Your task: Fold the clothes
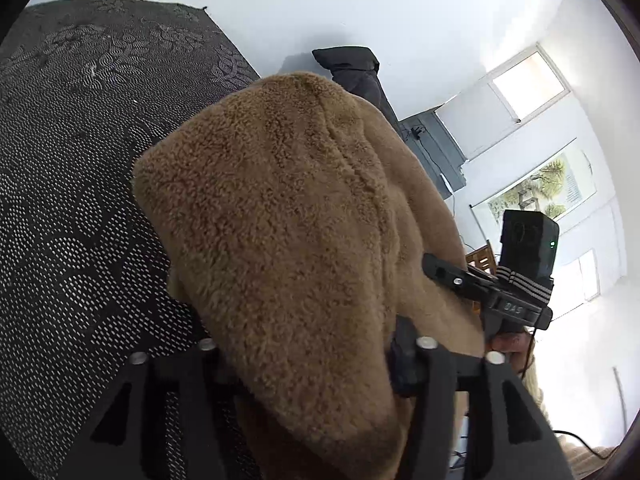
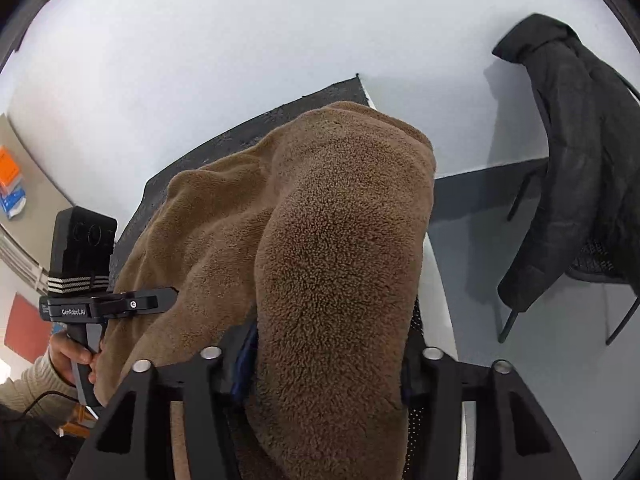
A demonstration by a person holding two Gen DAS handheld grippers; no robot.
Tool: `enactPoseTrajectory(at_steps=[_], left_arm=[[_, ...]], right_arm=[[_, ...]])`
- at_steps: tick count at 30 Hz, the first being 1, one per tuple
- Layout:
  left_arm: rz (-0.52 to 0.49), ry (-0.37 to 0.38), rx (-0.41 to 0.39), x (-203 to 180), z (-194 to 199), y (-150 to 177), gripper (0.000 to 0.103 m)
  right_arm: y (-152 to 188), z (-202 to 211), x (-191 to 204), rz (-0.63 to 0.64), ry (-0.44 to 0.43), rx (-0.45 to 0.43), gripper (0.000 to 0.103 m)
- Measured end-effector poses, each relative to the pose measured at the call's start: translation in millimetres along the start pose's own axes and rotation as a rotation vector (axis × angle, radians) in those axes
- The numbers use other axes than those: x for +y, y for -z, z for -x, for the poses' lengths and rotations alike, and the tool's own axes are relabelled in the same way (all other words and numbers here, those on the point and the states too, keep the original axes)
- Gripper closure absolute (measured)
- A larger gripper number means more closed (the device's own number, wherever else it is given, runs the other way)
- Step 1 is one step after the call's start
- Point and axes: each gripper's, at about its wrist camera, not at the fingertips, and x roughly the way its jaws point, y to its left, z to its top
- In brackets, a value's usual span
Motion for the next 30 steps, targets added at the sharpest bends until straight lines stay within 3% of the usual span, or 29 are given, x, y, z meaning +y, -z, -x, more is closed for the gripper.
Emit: enactPoseTrajectory(at_steps=[5, 9, 12, 14, 17, 18, 19, 25, 30], left_arm=[[-0.078, -0.095, -0.034, -11.7, 1.8, -1.9, 0.025], [-0.168, -0.233, -0.147, -34.7, 45.7, 3.0, 0.024], [-0.245, -0.280, -0.268, -46.8, 99.8, 8.3, 0.020], [-0.292, -0.273, -0.311, -60.1, 98.3, 11.7, 0.019], [-0.379, -0.245, -0.297, -75.8, 95.4, 22.2, 0.018], [-0.398, -0.245, -0.287, -58.6, 101.8, -7.5, 0.018], [-0.416, -0.255, -0.272, -66.6, 91.5, -13.1, 0.018], [-0.365, -0.314, -0.120, -29.7, 13.7, -37.2, 0.018], [-0.344, -0.319, -0.081, 1.8, -4.6, -36.3, 0.017]], right_arm=[[5.1, 10.6, 12.1, 0.054, 0.087, -0.051, 0.038], [19.1, 28.6, 47.6, 0.179, 0.303, -0.163, 0.037], [38.7, 50.9, 82.6, 0.318, 0.501, -0.308, 0.037], [53.2, 65.4, 101.8, 0.370, 0.552, -0.389, 0.037], [64.4, 75.8, 117.4, 0.364, 0.481, -0.411, 0.037], [68.7, 74.4, 119.1, 0.352, 0.453, -0.402, 0.037], [73.1, 70.7, 119.9, 0.344, 0.430, -0.388, 0.037], [86.3, 52.0, 107.8, 0.280, 0.358, -0.323, 0.037], [86.9, 40.4, 93.6, 0.261, 0.331, -0.290, 0.036]])
